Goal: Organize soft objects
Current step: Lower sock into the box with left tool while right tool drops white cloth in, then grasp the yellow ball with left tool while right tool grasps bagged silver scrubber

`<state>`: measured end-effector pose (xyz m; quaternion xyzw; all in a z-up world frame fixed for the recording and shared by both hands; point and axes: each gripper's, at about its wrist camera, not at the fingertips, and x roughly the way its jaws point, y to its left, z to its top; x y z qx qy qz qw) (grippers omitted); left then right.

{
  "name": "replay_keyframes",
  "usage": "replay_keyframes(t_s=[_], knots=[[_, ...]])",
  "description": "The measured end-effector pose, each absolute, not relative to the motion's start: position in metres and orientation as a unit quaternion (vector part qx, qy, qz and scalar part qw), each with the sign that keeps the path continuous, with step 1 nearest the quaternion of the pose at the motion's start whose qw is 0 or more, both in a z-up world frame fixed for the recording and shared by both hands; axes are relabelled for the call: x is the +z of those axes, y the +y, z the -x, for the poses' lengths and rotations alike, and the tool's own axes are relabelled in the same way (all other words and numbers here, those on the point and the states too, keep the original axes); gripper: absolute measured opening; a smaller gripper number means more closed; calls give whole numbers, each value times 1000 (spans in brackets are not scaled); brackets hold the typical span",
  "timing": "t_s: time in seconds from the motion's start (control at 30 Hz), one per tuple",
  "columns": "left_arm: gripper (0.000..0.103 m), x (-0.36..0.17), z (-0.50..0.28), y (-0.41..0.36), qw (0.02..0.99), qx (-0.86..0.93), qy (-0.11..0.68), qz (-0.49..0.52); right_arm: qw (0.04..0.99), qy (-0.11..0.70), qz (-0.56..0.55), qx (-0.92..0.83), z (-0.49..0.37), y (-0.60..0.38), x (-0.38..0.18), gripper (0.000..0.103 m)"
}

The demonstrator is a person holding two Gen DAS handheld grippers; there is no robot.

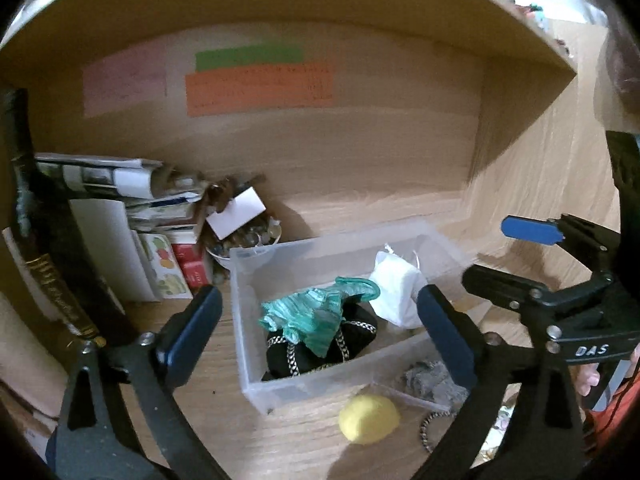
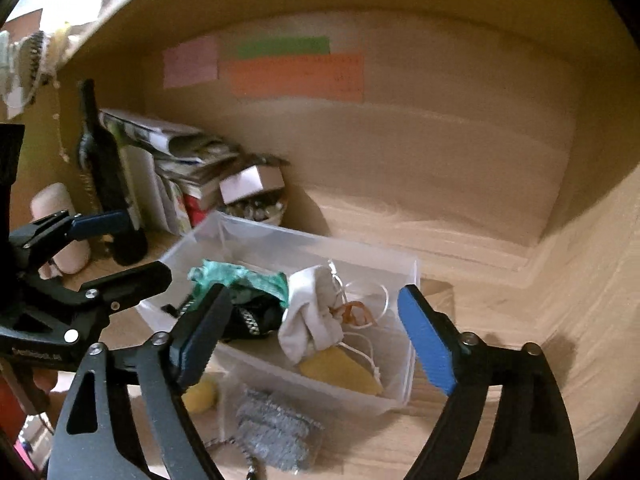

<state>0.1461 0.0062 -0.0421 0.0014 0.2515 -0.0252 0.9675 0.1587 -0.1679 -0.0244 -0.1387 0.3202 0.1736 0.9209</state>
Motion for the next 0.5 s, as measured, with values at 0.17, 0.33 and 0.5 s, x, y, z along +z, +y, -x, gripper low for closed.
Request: replay_keyframes(t_s=[0.17, 0.33, 0.5], knots=[[102, -48, -131, 6, 965, -29, 261, -5, 921, 311, 151, 181, -132, -170, -25, 89], [103, -62, -121, 5, 960, -32, 279, 1, 915, 335, 133, 181, -120, -181, -44, 89], [103, -90, -124, 3, 945, -36, 324, 8, 901, 382, 113, 174, -121, -190, -72, 89]])
